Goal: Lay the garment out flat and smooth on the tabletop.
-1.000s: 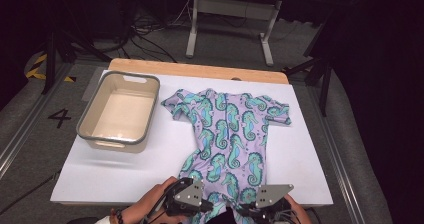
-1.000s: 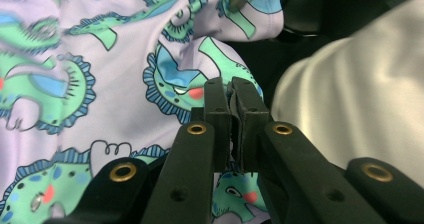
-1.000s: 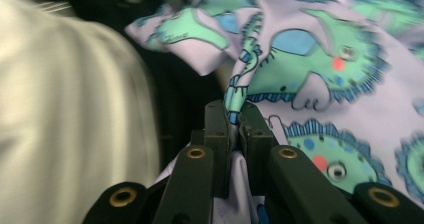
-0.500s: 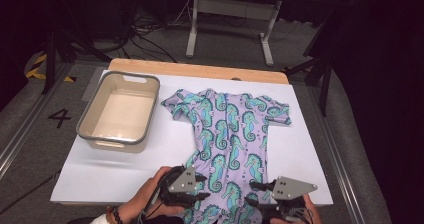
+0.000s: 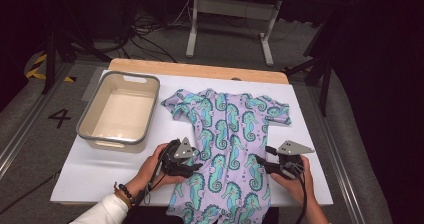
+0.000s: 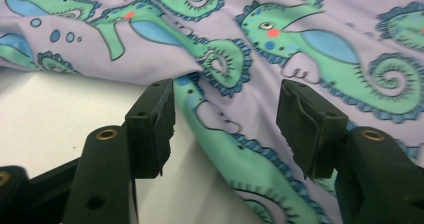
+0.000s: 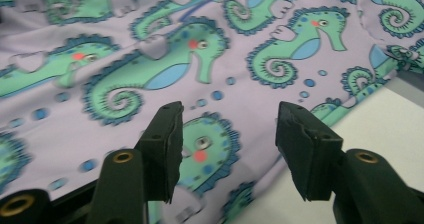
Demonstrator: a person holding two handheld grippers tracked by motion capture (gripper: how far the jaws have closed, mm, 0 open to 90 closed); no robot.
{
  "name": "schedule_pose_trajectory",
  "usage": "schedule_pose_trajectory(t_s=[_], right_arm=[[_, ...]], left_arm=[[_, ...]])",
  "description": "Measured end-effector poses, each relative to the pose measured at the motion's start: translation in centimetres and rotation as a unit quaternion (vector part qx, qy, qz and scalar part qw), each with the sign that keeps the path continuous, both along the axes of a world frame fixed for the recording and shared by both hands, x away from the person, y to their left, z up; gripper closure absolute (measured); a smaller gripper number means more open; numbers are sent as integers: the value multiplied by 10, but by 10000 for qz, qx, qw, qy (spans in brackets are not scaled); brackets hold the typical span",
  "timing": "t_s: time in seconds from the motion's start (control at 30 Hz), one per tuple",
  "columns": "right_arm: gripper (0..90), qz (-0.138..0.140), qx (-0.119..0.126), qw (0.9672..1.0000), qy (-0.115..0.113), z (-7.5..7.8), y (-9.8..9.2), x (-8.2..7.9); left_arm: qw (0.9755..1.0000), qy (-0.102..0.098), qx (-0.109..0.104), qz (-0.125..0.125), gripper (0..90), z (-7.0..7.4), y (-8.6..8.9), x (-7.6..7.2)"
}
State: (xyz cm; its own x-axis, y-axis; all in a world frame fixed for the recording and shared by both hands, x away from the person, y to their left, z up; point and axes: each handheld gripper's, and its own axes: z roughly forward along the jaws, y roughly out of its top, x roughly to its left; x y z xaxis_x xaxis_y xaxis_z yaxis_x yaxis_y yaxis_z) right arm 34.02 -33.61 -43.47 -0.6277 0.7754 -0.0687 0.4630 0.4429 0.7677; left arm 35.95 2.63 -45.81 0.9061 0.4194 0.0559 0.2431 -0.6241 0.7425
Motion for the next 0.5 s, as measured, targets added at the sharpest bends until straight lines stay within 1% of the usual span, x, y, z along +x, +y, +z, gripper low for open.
schedule_pose_trajectory(t_s=[0.03, 0.07, 0.1, 0.13, 0.17, 0.2, 0.23, 0.27, 0.3, 0.33, 0.37, 0.4, 0.43, 0.47, 0.5], right_arm=[[436, -91, -15, 10000, 14, -2, -1, 4], [435, -218, -59, 9997, 47, -4, -3, 10], [431, -249, -60, 9997, 56, -5, -3, 13], [426, -305, -31, 9995, 95, -8, -5, 18], [431, -380, 5, 9991, 191, -10, -6, 23], [432, -431, -36, 9988, 247, -12, -7, 26], [434, -473, -56, 9985, 270, -13, -7, 27], [455, -528, -56, 9981, 327, -15, -7, 28], [474, -535, -59, 9978, 392, -16, -8, 29], [481, -528, -116, 9974, 485, -19, -8, 29], [510, -564, -61, 9971, 513, -21, -9, 28], [540, -573, 0, 9969, 542, -21, -10, 28], [608, -612, 35, 9965, 568, -21, -12, 27], [666, -614, 25, 9965, 560, -20, -13, 26], [722, -609, 41, 9965, 574, -20, -14, 25]], left_arm=[[10000, 78, 32, 2, 434, -2, 0, 3], [9999, 104, 19, -22, 449, -2, 0, 4], [9999, 124, 39, 9, 450, -4, 0, 6], [9998, 182, 80, -28, 470, -6, 0, 8], [9996, 258, 82, -79, 545, -7, 0, 9], [9995, 295, 42, -93, 580, -8, 2, 10], [9992, 384, 31, -118, 603, -8, 3, 11], [9990, 420, 19, -173, 672, -7, 4, 11], [9988, 441, 33, -199, 707, -7, 6, 11], [9983, 535, 24, -236, 744, -7, 7, 10], [9981, 557, -9, -274, 806, -7, 8, 11], [9977, 611, -66, -290, 838, -8, 9, 9], [9976, 656, -28, -231, 865, -7, 10, 7], [9978, 610, 14, -262, 868, -7, 11, 7], [9979, 609, -7, -222, 869, -6, 11, 5]])
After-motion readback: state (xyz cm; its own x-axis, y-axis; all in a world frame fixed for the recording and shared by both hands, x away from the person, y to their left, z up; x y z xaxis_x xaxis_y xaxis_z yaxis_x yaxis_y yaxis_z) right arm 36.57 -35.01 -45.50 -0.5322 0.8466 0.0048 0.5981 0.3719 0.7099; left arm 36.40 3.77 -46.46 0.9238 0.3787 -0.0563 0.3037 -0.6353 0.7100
